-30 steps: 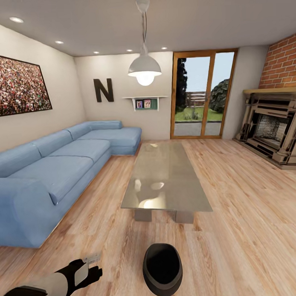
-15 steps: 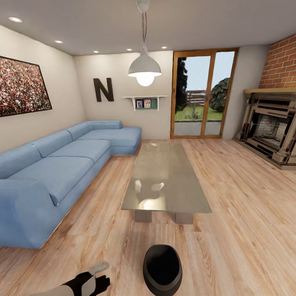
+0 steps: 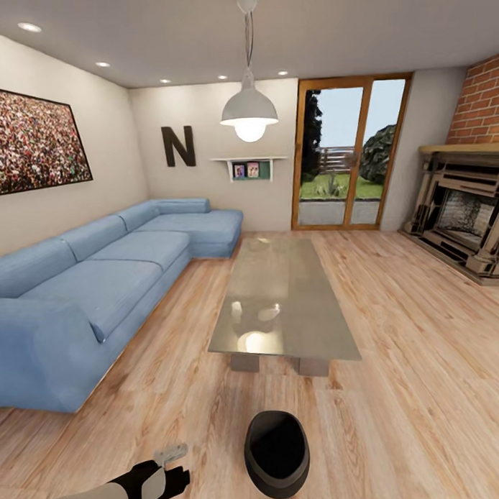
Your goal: Place each of the two pumpkins and all three candles from the living room inside a cabinet in the living room (use any cabinet), then make sure every cabinet is closed, and position the cauldron so it is next to a table in the living room.
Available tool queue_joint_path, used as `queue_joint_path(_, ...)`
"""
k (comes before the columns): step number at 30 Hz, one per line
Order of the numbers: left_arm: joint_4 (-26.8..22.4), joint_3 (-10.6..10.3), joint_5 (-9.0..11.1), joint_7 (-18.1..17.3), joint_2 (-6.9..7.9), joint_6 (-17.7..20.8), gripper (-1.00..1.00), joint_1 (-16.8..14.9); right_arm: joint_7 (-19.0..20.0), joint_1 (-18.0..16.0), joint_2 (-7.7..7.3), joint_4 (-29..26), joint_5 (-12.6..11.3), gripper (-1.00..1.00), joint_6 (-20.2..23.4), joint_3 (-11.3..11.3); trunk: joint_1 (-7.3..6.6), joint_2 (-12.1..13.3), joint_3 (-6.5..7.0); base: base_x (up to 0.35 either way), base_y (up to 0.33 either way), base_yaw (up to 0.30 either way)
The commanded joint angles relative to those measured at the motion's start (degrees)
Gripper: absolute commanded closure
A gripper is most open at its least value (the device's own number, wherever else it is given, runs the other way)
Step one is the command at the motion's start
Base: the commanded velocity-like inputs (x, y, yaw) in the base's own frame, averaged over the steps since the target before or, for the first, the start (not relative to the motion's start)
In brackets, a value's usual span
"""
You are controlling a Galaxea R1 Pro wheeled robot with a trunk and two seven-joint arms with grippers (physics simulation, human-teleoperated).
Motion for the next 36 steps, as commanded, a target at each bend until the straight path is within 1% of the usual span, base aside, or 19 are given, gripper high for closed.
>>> queue_joint_path(1, 0.1, -0.5, 0.5, 0.1, -0.06, 0.1, -1.00, -0.1, -0.2, 0.0, 0.01, 0.0, -0.6, -1.00, 0.2, 0.5, -0.23, 0.4, 0.03, 0.000, 0.000, 0.081)
queue_joint_path(12, 0.1, -0.5, 0.5, 0.1, -0.16, 0.1, -1.00, 0.0, -0.4, 0.0, -0.25, 0.0, -0.7, -1.00, 0.2, 0.4, -2.65, 4.8, 1.02, 0.000, 0.000, 0.081)
queue_joint_path(36, 0.1, -0.5, 0.5, 0.1, -0.16, 0.1, -1.00, -0.1, -0.3, 0.3, -0.17, 0.0, -0.7, -1.00, 0.2, 0.5, -7.92, 14.4, 3.18, 0.000, 0.000, 0.082)
